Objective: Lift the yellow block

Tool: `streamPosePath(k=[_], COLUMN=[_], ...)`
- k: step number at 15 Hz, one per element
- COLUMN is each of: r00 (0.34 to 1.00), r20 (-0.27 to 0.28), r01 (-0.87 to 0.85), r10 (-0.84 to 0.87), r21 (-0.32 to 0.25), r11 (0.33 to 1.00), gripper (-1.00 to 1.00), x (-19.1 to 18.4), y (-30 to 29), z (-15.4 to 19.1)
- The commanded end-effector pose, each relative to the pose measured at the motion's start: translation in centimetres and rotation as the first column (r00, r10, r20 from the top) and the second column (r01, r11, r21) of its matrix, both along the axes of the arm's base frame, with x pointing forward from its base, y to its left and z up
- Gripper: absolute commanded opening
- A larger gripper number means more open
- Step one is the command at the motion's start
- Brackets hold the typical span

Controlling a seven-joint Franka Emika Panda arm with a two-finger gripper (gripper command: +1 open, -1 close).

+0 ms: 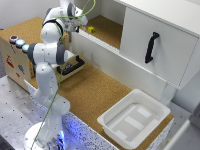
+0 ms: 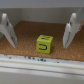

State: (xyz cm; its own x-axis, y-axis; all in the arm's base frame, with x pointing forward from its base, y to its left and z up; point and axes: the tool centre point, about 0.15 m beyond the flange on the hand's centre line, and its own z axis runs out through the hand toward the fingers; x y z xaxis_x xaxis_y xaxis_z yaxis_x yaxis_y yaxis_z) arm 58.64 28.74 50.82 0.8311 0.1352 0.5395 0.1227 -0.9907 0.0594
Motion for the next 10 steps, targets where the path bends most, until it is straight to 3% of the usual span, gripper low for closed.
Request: streamPosePath(k=[1, 3, 5, 9, 10], r00=[0.999, 0.998, 0.997, 0.995, 0.994], r20=[0.026, 0.011, 0.007, -0.014, -0.013], r01=[-0.045, -0.058, -0.08, -0.099, -0.107], r10=[0.045, 0.058, 0.081, 0.098, 0.106], r21=[-0.015, -0.001, -0.046, -0.053, -0.058], r11=[0.999, 0.998, 0.996, 0.994, 0.993], gripper=[1.0, 1.0, 1.0, 1.0, -1.0], x=[5.6, 7.0, 8.3, 9.9, 10.1], y=[0.2, 0.3, 0.8, 1.1, 1.1], z=[-1.8, -2.9, -3.8, -4.7, -4.8])
